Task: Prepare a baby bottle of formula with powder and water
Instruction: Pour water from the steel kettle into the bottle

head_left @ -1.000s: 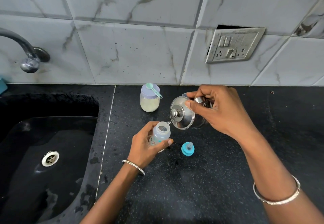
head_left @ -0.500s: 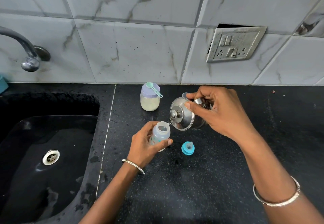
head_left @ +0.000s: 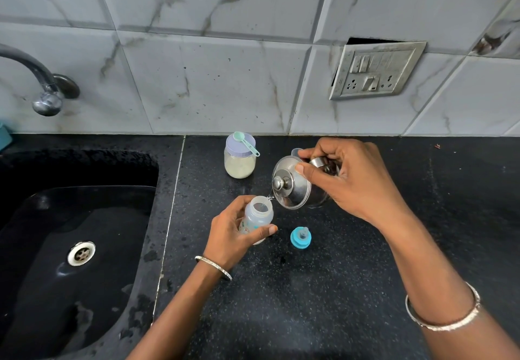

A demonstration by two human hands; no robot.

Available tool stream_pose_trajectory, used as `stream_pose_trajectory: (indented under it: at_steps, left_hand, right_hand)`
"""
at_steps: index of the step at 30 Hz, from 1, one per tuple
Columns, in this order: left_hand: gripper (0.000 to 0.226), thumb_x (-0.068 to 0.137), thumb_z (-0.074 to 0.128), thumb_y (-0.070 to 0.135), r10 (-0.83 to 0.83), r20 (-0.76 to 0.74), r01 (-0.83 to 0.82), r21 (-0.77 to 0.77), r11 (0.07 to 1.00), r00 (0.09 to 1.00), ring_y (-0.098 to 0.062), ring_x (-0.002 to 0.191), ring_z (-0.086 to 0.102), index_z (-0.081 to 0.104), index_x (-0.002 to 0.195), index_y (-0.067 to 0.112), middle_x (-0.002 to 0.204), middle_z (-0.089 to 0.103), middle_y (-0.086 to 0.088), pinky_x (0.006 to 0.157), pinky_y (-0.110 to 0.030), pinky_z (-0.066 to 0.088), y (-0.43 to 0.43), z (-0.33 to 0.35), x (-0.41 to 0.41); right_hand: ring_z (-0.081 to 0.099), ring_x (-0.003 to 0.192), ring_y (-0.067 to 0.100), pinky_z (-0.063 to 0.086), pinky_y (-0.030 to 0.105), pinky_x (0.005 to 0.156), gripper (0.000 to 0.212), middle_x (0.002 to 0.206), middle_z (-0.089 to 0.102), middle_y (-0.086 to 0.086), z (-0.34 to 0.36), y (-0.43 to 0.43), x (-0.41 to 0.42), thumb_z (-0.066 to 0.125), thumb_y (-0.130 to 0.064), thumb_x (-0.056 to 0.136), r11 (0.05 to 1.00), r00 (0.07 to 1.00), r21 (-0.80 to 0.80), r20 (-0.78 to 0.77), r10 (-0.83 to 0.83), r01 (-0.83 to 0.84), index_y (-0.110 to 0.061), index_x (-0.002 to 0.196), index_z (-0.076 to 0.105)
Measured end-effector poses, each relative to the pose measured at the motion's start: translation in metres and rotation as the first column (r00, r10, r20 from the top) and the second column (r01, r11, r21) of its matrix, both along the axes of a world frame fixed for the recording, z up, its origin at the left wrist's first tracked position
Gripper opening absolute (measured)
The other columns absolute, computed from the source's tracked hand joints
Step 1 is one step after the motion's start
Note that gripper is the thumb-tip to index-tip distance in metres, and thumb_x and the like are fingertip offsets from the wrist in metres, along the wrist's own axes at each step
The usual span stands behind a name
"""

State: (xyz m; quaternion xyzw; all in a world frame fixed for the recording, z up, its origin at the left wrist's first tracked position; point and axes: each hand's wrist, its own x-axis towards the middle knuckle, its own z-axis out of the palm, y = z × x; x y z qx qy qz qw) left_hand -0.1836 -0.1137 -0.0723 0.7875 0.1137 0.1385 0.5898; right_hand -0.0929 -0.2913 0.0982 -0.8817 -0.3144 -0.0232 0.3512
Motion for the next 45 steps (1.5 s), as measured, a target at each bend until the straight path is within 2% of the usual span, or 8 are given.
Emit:
stream_pose_trajectory:
  at_steps: [5, 8, 20, 25, 31, 34, 42, 45]
  left_hand:
    - [0.059, 0.066, 0.088, 0.050, -0.004, -0.001, 0.004, -0.014, 1.000, 1.000, -0.011, 0.108, 0.067, 0.064, 0.117, 0.031, 0.112, 0.071, 0.015, 0.097, -0.041, 0.056, -0.0007, -0.0001, -0.0006]
    - [0.060, 0.064, 0.086, 0.053, -0.005, 0.006, 0.005, -0.014, 1.000, 1.000, -0.010, 0.107, 0.067, 0.064, 0.116, 0.032, 0.111, 0.071, 0.016, 0.096, -0.039, 0.056, -0.0014, 0.0005, -0.0008]
    - [0.060, 0.066, 0.088, 0.049, -0.008, 0.003, 0.008, -0.013, 1.000, 1.000, -0.012, 0.108, 0.067, 0.064, 0.118, 0.030, 0.114, 0.071, 0.014, 0.097, -0.041, 0.056, -0.0022, -0.0014, -0.0004]
    - [0.059, 0.066, 0.089, 0.046, -0.008, 0.003, 0.008, -0.018, 1.000, 1.000, -0.012, 0.108, 0.067, 0.064, 0.118, 0.030, 0.114, 0.071, 0.013, 0.097, -0.041, 0.056, -0.0016, -0.0021, -0.0005]
    - [0.061, 0.064, 0.088, 0.050, -0.008, 0.009, 0.008, -0.021, 1.000, 1.000, -0.012, 0.108, 0.068, 0.065, 0.117, 0.030, 0.113, 0.072, 0.013, 0.097, -0.042, 0.056, -0.0006, -0.0020, -0.0005]
    - [0.060, 0.064, 0.089, 0.050, -0.005, 0.014, 0.005, -0.030, 1.000, 1.000, -0.013, 0.108, 0.068, 0.065, 0.116, 0.032, 0.113, 0.073, 0.013, 0.097, -0.043, 0.056, -0.0006, -0.0023, -0.0007]
    - [0.059, 0.064, 0.090, 0.046, -0.006, 0.017, 0.007, -0.042, 0.999, 1.000, -0.014, 0.109, 0.068, 0.065, 0.116, 0.031, 0.113, 0.072, 0.012, 0.098, -0.044, 0.055, -0.0009, -0.0028, -0.0011]
    - [0.058, 0.065, 0.091, 0.045, -0.005, 0.014, 0.005, -0.046, 0.999, 1.000, -0.014, 0.108, 0.068, 0.065, 0.116, 0.032, 0.113, 0.073, 0.012, 0.098, -0.044, 0.055, -0.0004, -0.0032, -0.0012]
  right_hand:
    - [0.071, 0.106, 0.002, 0.059, 0.043, 0.090, 0.019, 0.111, 0.079, -0.012, -0.0019, -0.0010, 0.0014, 0.079, -0.031, 0.088, 1.000, 1.000, -0.005, -0.022, 0.001, -0.001, -0.021, 0.077, 0.067]
    - [0.072, 0.106, 0.003, 0.059, 0.042, 0.091, 0.021, 0.111, 0.079, -0.012, -0.0019, -0.0007, 0.0005, 0.079, -0.030, 0.088, 1.000, 1.000, -0.010, -0.018, 0.003, -0.003, -0.028, 0.074, 0.063]
    - [0.072, 0.105, 0.005, 0.059, 0.043, 0.091, 0.017, 0.111, 0.079, -0.010, 0.0006, 0.0006, -0.0005, 0.079, -0.029, 0.088, 1.000, 1.000, -0.010, -0.010, 0.005, -0.005, -0.027, 0.078, 0.066]
    - [0.073, 0.103, 0.006, 0.059, 0.044, 0.089, 0.030, 0.109, 0.079, -0.011, 0.0015, 0.0023, -0.0027, 0.078, -0.030, 0.088, 1.000, 1.000, -0.014, 0.006, 0.013, -0.013, -0.040, 0.072, 0.056]
    - [0.073, 0.104, 0.007, 0.060, 0.044, 0.090, 0.016, 0.111, 0.079, -0.010, -0.0008, 0.0017, -0.0029, 0.078, -0.031, 0.088, 1.000, 1.000, -0.011, -0.012, 0.001, -0.002, -0.031, 0.078, 0.065]
    - [0.074, 0.099, 0.009, 0.060, 0.045, 0.087, 0.020, 0.107, 0.080, -0.010, -0.0005, 0.0013, -0.0042, 0.078, -0.033, 0.088, 1.000, 1.000, -0.018, 0.000, -0.002, 0.002, -0.038, 0.076, 0.062]
    - [0.072, 0.103, 0.005, 0.060, 0.043, 0.090, 0.014, 0.113, 0.078, -0.011, -0.0031, 0.0005, -0.0039, 0.078, -0.031, 0.089, 0.999, 1.000, -0.039, -0.007, -0.008, 0.008, -0.023, 0.082, 0.068]
    - [0.073, 0.102, 0.007, 0.060, 0.044, 0.088, 0.014, 0.111, 0.079, -0.011, -0.0035, 0.0009, -0.0044, 0.078, -0.031, 0.088, 0.999, 1.000, -0.035, -0.001, -0.006, 0.006, -0.028, 0.081, 0.067]
